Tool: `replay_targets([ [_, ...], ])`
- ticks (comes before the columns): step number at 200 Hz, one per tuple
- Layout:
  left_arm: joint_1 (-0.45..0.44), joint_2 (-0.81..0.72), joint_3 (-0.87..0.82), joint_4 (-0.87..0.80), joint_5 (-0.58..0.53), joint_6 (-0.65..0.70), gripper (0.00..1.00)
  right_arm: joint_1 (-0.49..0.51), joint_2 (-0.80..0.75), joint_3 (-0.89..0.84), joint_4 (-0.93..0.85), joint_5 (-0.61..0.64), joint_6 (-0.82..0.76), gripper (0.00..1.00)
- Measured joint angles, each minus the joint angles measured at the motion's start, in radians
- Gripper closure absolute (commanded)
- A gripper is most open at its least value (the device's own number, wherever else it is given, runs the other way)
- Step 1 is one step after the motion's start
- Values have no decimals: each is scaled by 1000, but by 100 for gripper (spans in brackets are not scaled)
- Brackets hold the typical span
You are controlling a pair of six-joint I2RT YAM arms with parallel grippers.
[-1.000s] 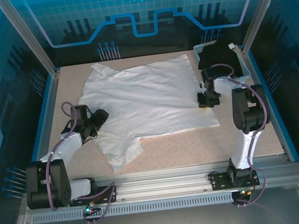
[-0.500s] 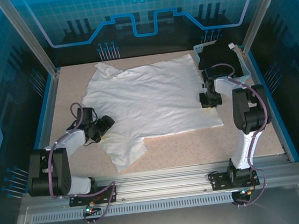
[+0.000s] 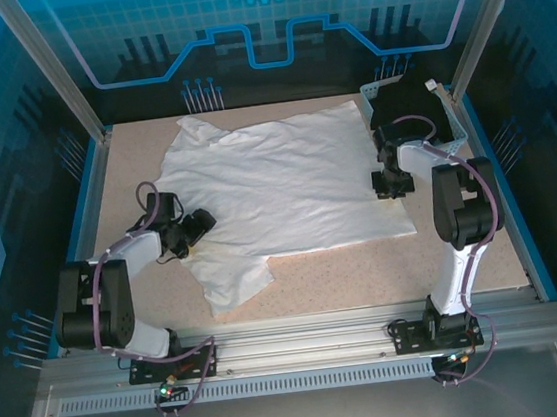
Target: Fold the inside-out t-shirt
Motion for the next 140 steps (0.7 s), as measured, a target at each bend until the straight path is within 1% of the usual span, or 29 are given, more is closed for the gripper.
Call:
replay_targets([
  [32, 41, -102, -71, -36, -46, 1, 15, 13, -13, -38, 8, -23, 1, 76],
  [51, 62, -140, -80, -71, -66, 5, 15, 24, -38, -69, 8, -38, 1, 74],
  [71, 66, -182, -79, -95, -69, 13, 15, 33, -79, -96, 10, -52, 6, 67],
  [87, 55, -238, -78, -128, -70, 15, 15, 34, -144, -131, 25, -64, 8, 62],
  [95, 34, -279, -78, -148, -77, 15, 15, 34, -193, -158, 34, -74, 13, 61],
  [104, -13, -331, -78, -179, -87, 10, 15, 34, -251, -192, 43, -88, 20, 59],
  [125, -166, -456, -90, -264, -107, -25, 18, 31, -408, -299, 75, -145, 42, 56],
  [140, -241, -546, -128, -338, -118, -63, 21, 22, -499, -378, 89, -185, 60, 55],
])
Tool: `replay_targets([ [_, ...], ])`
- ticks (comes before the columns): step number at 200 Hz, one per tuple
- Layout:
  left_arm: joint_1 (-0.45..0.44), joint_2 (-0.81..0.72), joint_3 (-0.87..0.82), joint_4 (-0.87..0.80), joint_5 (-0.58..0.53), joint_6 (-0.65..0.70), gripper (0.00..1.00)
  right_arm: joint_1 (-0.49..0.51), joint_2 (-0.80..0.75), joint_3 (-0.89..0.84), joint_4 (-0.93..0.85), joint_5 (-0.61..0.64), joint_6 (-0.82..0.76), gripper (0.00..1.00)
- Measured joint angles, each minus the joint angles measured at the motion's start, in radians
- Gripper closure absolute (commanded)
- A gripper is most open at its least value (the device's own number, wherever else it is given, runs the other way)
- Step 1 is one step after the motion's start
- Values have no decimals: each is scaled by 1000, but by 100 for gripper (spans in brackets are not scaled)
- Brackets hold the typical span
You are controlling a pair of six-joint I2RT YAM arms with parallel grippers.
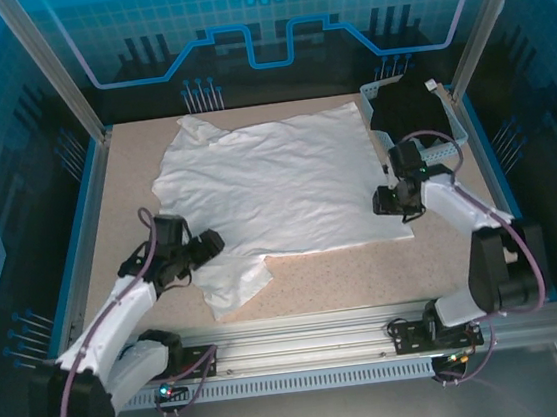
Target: Fold the inside-out t-shirt
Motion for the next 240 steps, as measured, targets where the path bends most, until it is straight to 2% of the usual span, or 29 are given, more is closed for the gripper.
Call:
replay_targets([
  [23, -109, -114, -71, -134, -31, -88, 26, -9, -90, -108, 3, -32, 27, 55],
  [47, -214, -104, -102, -210, -39, -162, 33, -29, -116, -154, 1, -56, 42, 54],
  [111, -328, -13, -124, -236, -38, -261, 55, -55, -117, -157, 14, -104, 53, 55],
  [168, -356, -9, -162, -198, -37, -291, 76, -75, -117, -157, 18, -108, 54, 54],
  [201, -357, 11, -168, -150, -19, -283, 99, -118, -117, -157, 34, -112, 69, 54],
  [240, -357, -33, -166, -177, -27, -280, 100, -190, -117, -159, 42, -111, 92, 53],
])
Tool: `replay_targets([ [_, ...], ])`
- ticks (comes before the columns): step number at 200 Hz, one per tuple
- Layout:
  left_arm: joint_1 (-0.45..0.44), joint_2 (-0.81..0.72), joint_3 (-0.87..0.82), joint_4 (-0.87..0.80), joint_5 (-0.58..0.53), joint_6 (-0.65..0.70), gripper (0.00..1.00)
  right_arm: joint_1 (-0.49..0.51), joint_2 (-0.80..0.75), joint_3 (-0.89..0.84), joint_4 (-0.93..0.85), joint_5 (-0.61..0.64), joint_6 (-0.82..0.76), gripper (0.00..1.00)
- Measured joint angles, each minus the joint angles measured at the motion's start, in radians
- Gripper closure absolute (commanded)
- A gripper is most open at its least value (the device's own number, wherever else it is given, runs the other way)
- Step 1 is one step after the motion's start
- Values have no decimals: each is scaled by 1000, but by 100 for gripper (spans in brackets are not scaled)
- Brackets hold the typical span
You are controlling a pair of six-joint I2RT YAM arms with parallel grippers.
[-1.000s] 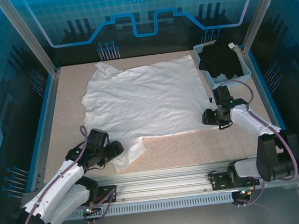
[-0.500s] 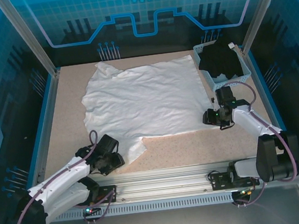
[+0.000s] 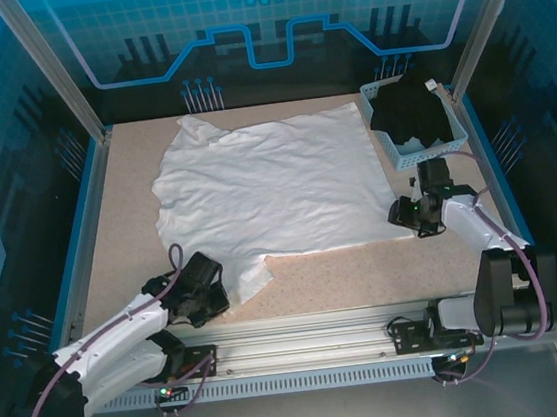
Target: Fold the inside-out t-shirt
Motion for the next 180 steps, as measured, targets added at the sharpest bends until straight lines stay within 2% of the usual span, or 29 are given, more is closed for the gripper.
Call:
replay_targets([
  [37, 23, -66, 20, -59, -11, 4, 100, -69, 13, -13, -9, 24, 10, 54],
  [118, 53, -96, 42, -80, -10, 34, 100, -74, 172, 21, -68, 42, 9, 59],
  [180, 80, -104, 48, -82, 2, 61, 100, -37, 192, 39, -69, 49, 15, 76],
])
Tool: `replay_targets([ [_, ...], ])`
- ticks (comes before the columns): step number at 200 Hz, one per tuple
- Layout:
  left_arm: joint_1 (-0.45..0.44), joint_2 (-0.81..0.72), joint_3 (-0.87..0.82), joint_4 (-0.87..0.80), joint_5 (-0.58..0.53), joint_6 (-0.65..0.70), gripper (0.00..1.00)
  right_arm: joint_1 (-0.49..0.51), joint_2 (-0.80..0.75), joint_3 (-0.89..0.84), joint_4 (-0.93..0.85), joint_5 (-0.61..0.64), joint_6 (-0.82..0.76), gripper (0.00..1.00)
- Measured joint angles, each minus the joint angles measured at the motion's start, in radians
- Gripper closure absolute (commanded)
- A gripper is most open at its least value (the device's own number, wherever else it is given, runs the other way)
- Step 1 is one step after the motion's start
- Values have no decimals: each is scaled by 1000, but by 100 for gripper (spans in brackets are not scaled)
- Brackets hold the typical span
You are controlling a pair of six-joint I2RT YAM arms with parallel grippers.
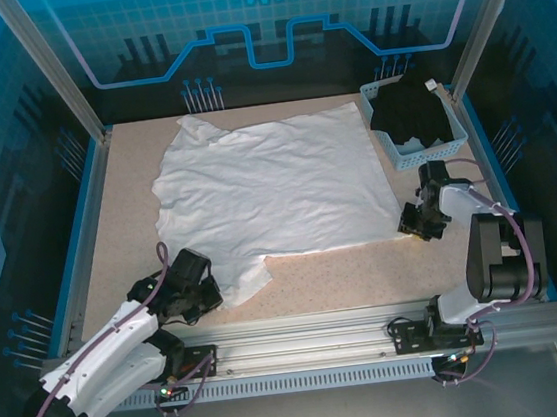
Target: Fold the inside-out t-shirt
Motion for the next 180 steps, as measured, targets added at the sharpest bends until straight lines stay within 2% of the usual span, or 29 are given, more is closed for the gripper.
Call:
replay_targets([
  [70, 21, -12, 11, -5, 11, 14, 100, 9, -11, 0, 8, 34, 8, 100],
  [112, 67, -82, 55, -30, 14, 13, 100, 9, -73, 0, 7, 37, 1, 100],
  [172, 161, -120, 130, -79, 39, 19, 100, 10, -77, 0, 10, 35, -15, 100],
  [180, 167, -119, 139, -83, 42, 21, 100, 10, -74, 0, 10, 35, -17, 96],
])
